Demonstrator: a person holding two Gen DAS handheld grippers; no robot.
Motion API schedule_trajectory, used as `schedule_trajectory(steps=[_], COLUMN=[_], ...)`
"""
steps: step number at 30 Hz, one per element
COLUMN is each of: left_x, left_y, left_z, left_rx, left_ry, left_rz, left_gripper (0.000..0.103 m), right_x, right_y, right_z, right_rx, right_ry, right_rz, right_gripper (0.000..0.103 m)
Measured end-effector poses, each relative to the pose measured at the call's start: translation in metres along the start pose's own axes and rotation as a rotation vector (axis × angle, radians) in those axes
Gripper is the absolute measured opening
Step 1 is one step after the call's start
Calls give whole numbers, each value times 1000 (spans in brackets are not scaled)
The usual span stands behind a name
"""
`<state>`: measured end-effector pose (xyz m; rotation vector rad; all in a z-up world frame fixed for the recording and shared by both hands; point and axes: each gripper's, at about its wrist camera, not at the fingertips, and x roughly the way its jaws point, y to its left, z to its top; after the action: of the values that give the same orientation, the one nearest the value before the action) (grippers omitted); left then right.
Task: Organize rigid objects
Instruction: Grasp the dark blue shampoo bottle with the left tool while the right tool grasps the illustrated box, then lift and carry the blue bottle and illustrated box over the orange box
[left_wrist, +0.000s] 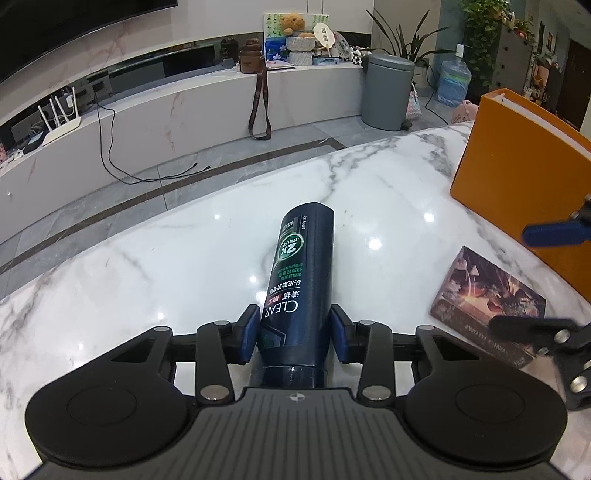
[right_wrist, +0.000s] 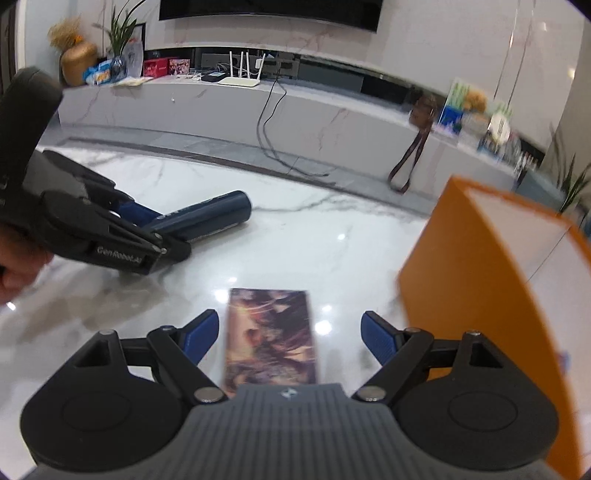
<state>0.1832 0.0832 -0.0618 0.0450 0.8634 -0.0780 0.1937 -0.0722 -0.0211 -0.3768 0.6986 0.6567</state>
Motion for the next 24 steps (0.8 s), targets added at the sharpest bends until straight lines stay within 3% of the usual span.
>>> schedule_trajectory(steps=[9, 19, 21, 24], left_x=[-16, -40, -39, -35], left_y=[0, -12, -13, -13], left_z=[-16, -42, -43, -44], left_rx=[-23, -42, -39, -53], left_ry=[15, -5, -19, -45], left_rz=[17, 29, 37, 51], left_gripper=[45, 45, 48, 63], right_x=[28, 34, 34, 32], right_y=[7, 6, 6, 6], right_z=[-9, -26, -27, -29], right_rx=[94, 138, 139, 138], right_ry=[-2, -89, -92, -99], right_rz=[-3, -20, -19, -16], right_gripper=[84, 84, 84, 84])
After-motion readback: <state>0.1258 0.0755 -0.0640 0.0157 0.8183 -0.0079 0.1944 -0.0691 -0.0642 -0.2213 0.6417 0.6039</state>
